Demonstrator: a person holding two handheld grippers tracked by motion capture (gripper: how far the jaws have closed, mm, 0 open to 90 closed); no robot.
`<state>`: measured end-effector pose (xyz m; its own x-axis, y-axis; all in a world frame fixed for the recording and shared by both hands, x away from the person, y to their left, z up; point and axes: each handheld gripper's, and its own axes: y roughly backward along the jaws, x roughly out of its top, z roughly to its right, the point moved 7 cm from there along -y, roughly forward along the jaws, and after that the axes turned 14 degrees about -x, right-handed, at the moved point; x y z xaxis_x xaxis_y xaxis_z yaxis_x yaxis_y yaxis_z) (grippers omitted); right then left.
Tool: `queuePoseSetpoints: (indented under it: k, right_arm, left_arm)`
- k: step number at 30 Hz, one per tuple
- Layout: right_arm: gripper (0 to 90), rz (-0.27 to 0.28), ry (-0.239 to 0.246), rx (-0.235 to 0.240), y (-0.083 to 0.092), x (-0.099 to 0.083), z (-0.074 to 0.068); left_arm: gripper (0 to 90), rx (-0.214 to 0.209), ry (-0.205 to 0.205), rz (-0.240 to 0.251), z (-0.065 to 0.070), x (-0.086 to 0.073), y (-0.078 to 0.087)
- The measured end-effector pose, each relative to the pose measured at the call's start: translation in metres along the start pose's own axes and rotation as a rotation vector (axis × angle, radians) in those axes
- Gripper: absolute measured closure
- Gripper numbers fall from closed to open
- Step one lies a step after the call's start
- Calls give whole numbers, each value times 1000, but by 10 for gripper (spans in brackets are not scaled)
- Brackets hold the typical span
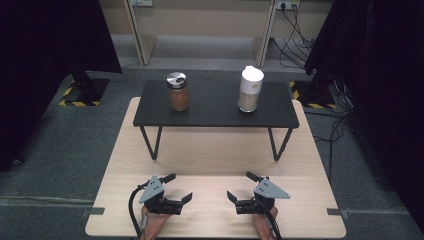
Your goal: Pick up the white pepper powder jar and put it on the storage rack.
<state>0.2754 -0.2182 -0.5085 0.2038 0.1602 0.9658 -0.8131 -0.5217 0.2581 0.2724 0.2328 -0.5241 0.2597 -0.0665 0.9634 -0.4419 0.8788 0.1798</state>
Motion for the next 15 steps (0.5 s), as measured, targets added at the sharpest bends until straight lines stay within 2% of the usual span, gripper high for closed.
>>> queuePoseSetpoints:
  k: [15]
  right_arm:
    - [7,4,-15,-1,1,-1,1]
  left_arm:
    - [27,1,-3,-1,0,0,0]
